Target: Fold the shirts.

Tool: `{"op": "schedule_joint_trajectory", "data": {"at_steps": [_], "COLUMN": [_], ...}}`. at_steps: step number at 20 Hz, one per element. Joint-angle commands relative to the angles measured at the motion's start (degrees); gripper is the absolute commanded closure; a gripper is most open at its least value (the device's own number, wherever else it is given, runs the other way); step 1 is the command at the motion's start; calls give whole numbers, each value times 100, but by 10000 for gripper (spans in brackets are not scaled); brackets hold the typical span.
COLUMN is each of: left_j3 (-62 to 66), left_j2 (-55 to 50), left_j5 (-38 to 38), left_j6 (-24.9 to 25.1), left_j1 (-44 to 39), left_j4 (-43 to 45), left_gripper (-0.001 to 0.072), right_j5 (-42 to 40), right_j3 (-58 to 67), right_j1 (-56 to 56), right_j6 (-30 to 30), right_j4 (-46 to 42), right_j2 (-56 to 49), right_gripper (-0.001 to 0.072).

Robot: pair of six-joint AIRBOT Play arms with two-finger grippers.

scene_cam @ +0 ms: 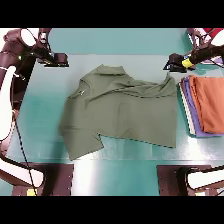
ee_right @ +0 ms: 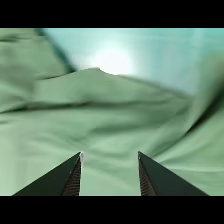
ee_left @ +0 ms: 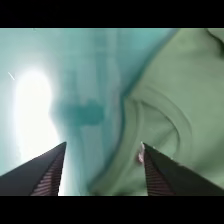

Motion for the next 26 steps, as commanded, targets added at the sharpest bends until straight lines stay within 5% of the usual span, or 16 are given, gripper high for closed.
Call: {"op": "schedule_joint_trajectory", "data": {"at_steps": [1, 12, 20, 23, 24, 26], "left_j3": [-306, -5569, -6454, -6454, -6452, -6441], "left_j2": [455, 2918, 2964, 2964, 2966, 2997], "left_j5": [-737, -492, 286, 267, 227, 166], "left_j6": [17, 658, 664, 667, 669, 769], "left_j1": [446, 866, 866, 866, 866, 866], "left_j4": [-85, -433, -1246, -1246, -1244, -1261], "left_gripper": [146, 145, 150, 457, 634, 680], "right_j5": [459, 79, -68, 39, 142, 321], "right_j3": [-133, -3257, -3873, -3875, -3888, -4172], "right_j1": [-278, -461, -463, -466, -514, -756], "right_j6": [-439, -664, -660, -660, -660, -660], "right_j4": [754, 782, 769, 715, 710, 710], "right_j2": [339, 3018, 3873, 3923, 3917, 3969], "right_gripper": [304, 306, 306, 306, 306, 306]}}
